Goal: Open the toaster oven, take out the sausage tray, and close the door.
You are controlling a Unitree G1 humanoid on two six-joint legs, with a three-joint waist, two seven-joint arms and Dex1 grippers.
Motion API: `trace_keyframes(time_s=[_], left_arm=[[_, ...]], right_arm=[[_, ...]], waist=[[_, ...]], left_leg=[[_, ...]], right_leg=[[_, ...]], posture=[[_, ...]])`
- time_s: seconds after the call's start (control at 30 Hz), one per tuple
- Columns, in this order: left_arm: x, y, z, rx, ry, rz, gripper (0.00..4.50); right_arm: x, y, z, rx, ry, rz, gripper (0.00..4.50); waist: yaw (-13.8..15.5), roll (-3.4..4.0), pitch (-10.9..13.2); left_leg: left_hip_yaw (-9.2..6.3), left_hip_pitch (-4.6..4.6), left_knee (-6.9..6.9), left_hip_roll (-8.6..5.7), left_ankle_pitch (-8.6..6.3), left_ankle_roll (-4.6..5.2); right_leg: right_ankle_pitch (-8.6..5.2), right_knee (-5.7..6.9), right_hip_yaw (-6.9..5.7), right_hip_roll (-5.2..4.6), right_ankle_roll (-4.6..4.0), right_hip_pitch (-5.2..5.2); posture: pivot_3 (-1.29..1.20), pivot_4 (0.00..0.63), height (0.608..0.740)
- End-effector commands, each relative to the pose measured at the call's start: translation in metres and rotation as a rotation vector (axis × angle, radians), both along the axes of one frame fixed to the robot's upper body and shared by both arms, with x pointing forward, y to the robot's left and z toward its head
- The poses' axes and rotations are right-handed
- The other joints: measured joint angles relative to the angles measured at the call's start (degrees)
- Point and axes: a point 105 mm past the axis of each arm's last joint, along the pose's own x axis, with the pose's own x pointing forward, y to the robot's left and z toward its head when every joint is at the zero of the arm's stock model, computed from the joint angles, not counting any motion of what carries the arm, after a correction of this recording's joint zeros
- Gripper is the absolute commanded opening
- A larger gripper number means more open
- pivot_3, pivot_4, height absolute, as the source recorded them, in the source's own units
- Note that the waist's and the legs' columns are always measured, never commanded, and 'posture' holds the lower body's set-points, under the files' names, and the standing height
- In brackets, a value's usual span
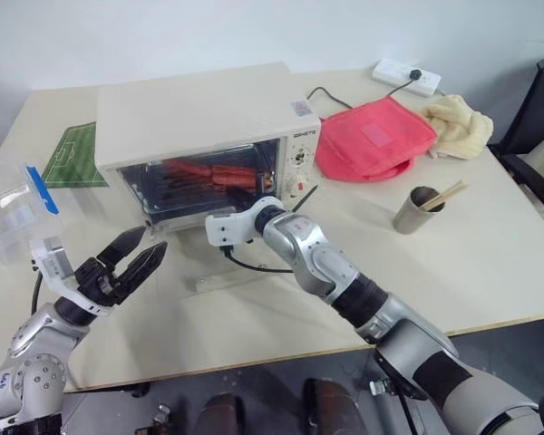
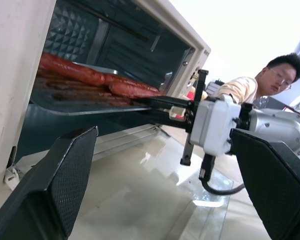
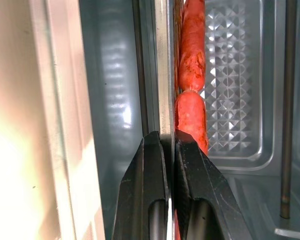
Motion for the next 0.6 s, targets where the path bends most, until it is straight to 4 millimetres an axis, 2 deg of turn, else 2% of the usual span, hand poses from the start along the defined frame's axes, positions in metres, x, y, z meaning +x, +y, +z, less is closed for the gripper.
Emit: trace_keyframes(time_s=[0.03, 0.3, 0.6], left_arm=[[-0.009, 0.002, 0.013, 0.011, -0.036, -0.022, 4.50], [-0.012, 0.017, 0.020, -0.014, -0.025, 0.002, 4.50], [-0.012, 0.027, 0.017, -0.038, 0.033, 0.018, 4.50]], right_arm=[[-0.023, 0.015, 0.014, 0.006, -0.084, 0.077, 0.01], [-0.035, 0.005, 0.011, -0.006, -0.093, 0.087, 0.01], [-0.046, -0.005, 0.008, -0.021, -0.079, 0.094, 0.01]], waist=[[0.0, 0.00, 0.0], [0.1, 0.00, 0.0], [0.3, 0.00, 0.0]], left_leg=[[0.00, 0.00, 0.00, 0.00, 0.00, 0.00], [0.04, -0.01, -0.01, 0.00, -0.01, -0.01], [0.06, -0.01, 0.00, 0.00, -0.01, -0.01]], right_leg=[[0.00, 0.00, 0.00, 0.00, 0.00, 0.00], [-0.01, -0.01, 0.04, 0.01, -0.01, -0.03], [-0.01, -0.02, 0.06, 0.01, -0.01, -0.03]], posture=[[0.00, 0.150, 0.740], [0.00, 0.150, 0.740], [0.00, 0.150, 0.740]])
